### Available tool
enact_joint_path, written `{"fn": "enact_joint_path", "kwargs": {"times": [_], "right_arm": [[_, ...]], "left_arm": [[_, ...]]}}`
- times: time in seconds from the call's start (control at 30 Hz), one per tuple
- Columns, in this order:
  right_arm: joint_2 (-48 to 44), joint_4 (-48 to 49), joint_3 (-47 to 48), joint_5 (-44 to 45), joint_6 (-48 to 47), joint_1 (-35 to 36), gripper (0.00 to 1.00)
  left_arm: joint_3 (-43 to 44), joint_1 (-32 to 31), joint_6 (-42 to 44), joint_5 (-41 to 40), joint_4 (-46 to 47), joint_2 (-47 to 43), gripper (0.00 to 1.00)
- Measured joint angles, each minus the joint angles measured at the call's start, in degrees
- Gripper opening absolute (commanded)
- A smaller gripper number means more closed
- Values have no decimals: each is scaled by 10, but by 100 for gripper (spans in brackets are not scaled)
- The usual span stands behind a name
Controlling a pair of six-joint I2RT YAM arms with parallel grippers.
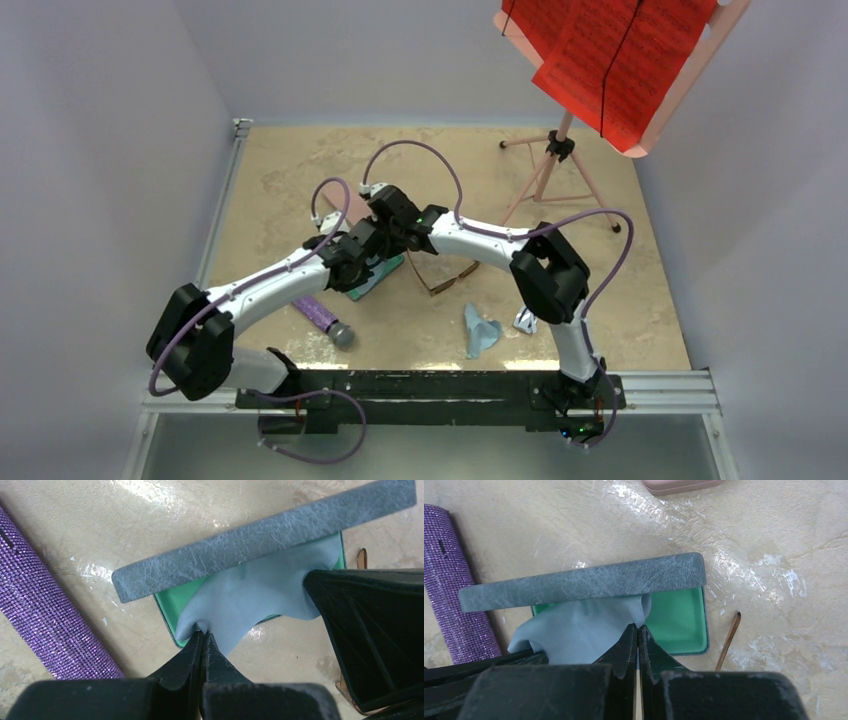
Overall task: Organize the sunglasses
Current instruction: Place the folded cleaning cloth in the sunglasses case.
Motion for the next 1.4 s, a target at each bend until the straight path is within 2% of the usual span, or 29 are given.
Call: {"fn": "enact_joint_path", "kwargs": {"times": [0.43,1.4], "right_arm": [[24,-2,14,-19,4,-16,0],[35,-17,24,-10,32,-20,0]], "left_arm": [[9,22,24,18,26,53,0],[13,26,35,14,23,85,0]]}}
